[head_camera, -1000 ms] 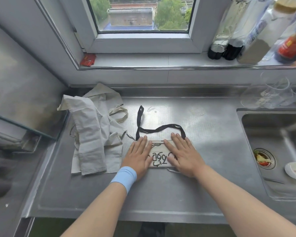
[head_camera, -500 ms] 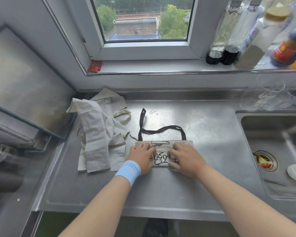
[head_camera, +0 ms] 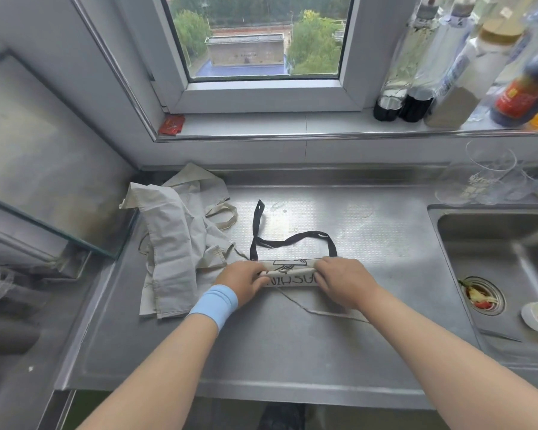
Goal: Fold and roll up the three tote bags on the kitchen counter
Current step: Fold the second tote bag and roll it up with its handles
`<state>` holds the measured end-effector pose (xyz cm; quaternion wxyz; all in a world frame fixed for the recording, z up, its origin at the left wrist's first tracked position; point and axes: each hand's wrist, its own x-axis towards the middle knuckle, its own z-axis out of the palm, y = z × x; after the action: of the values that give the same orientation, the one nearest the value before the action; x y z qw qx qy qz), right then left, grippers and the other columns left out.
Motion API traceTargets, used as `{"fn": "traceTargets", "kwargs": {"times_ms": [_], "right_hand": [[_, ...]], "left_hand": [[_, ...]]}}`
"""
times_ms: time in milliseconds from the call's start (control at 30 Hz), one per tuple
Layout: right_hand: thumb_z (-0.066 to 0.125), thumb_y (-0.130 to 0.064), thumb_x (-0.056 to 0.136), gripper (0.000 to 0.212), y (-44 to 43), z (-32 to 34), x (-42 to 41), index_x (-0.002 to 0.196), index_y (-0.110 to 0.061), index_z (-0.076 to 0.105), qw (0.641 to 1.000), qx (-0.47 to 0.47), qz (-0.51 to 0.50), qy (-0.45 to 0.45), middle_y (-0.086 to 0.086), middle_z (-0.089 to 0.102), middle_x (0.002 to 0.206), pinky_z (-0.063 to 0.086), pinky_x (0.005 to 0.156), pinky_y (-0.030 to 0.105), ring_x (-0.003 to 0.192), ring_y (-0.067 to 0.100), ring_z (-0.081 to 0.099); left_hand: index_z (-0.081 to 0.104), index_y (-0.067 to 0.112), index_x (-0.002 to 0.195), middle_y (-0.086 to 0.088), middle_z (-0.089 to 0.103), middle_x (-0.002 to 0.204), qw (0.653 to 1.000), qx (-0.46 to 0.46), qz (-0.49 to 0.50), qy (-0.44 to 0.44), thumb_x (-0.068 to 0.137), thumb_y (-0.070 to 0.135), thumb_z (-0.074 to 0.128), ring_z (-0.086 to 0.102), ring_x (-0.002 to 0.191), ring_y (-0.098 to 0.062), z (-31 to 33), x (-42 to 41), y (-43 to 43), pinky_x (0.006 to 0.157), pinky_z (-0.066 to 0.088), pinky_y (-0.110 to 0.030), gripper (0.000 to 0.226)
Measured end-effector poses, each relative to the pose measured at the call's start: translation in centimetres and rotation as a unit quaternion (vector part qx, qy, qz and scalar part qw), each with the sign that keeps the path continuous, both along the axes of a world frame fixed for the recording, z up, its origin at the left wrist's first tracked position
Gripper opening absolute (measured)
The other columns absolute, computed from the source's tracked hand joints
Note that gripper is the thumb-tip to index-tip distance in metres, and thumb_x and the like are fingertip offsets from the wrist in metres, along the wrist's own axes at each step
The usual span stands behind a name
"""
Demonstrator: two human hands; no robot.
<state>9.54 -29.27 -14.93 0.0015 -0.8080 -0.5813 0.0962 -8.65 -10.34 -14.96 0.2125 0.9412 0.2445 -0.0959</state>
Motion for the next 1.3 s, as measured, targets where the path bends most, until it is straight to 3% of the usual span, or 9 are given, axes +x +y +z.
{"fn": "traceTargets", "kwargs": {"times_ms": [267,333,500,600,733,867,933,1067,1300], "right_hand": [[0.035,-0.043,0.104,0.034,1.9,-0.7,1.5,0.112,-0.015,0.052,0.998,-0.029,-0.047,-0.044,0.004,0.057,0.110,0.032,0.058,0.035,0.083,0.033,0.064],[0.036,-0.044,0.103,0.035,2.4,-0.6,1.6,0.112,-0.016,0.054,0.995,-0.045,-0.043,-0.075,0.004,0.061,0.106,0.032,0.058,0.033,0.083,0.032,0.066],[0.075,-0.038,0.079,0.025,2.7,-2.0,2.1,0.075,-0.016,0.065,0.990,-0.005,-0.036,-0.137,0.010,0.062,0.079,0.044,0.061,0.039,0.072,0.031,0.058],[0.065,-0.035,0.088,0.020,3.1,-2.2,1.5,0.085,-0.015,0.066,0.986,-0.010,-0.033,-0.164,0.013,0.061,0.097,0.042,0.077,0.045,0.089,0.032,0.054],[0.031,-0.014,0.091,0.033,3.5,-2.6,-0.5,0.105,-0.009,0.061,0.990,-0.009,-0.009,-0.138,0.022,0.054,0.134,0.043,0.095,0.053,0.123,0.041,0.049],[0.015,-0.044,0.098,0.059,2.3,-4.0,-0.9,0.150,-0.028,0.036,0.999,-0.021,-0.029,0.003,0.011,0.027,0.160,0.016,0.118,0.051,0.149,0.029,0.024],[0.004,-0.059,0.094,0.064,1.8,-4.4,-0.4,0.155,-0.040,0.012,0.998,-0.028,-0.034,0.036,0.003,0.003,0.166,-0.002,0.120,0.051,0.153,0.021,0.001],[0.007,-0.058,0.092,0.064,1.6,-4.5,0.7,0.154,-0.045,-0.003,0.997,-0.025,-0.013,0.074,-0.006,-0.012,0.164,-0.009,0.120,0.053,0.151,0.014,-0.011],[0.050,-0.047,0.094,0.040,0.6,-4.4,2.2,0.131,-0.033,0.043,0.991,0.037,0.029,0.126,0.003,0.006,0.165,0.000,0.122,0.048,0.152,0.019,0.008]], "left_hand": [[0.059,0.024,0.113,0.002,0.053,0.114,0.998,0.015,0.065,-0.001,0.091,0.040,0.059,0.059,0.099,-0.022,-1.0,1.4,0.8,0.079,0.044,-0.030,0.027],[0.061,0.025,0.110,0.001,0.052,0.111,0.995,0.091,0.039,-0.012,0.090,0.032,0.058,0.057,0.096,-0.023,-1.2,1.8,0.4,0.073,0.046,-0.033,0.021],[0.071,0.024,0.084,-0.002,0.069,0.095,0.964,0.213,-0.095,-0.125,0.071,0.012,0.038,0.063,0.078,-0.026,-1.9,4.0,-2.5,0.069,0.051,-0.032,0.038],[0.068,0.025,0.078,0.002,0.063,0.078,0.971,0.165,-0.107,-0.139,0.077,0.016,0.049,0.055,0.057,-0.024,-3.5,5.1,-3.4,0.062,0.047,-0.032,0.021],[0.066,0.021,0.073,0.000,0.059,0.073,0.968,0.159,-0.099,-0.167,0.077,0.015,0.044,0.053,0.059,-0.024,-4.3,5.8,-2.8,0.046,0.047,-0.033,0.023],[0.065,0.017,0.102,-0.001,0.066,0.102,0.958,0.163,-0.099,-0.214,0.085,0.014,0.047,0.061,0.086,-0.026,-5.7,4.8,-3.3,0.074,0.053,-0.039,0.025],[0.060,0.020,0.121,0.002,0.062,0.124,0.962,0.161,-0.098,-0.198,0.088,0.017,0.046,0.059,0.109,-0.024,-6.5,3.6,-3.5,0.097,0.043,-0.038,0.036],[0.035,0.030,0.147,0.003,0.035,0.154,0.975,0.156,-0.121,-0.100,0.097,0.037,0.035,0.031,0.143,-0.019,-6.3,1.3,-1.8,0.115,0.019,-0.039,0.051],[0.012,0.037,0.153,0.002,0.001,0.162,0.986,0.125,-0.111,0.000,0.095,0.051,0.021,-0.004,0.149,-0.018,-4.9,0.2,-0.5,0.119,-0.007,-0.036,0.060]]}}
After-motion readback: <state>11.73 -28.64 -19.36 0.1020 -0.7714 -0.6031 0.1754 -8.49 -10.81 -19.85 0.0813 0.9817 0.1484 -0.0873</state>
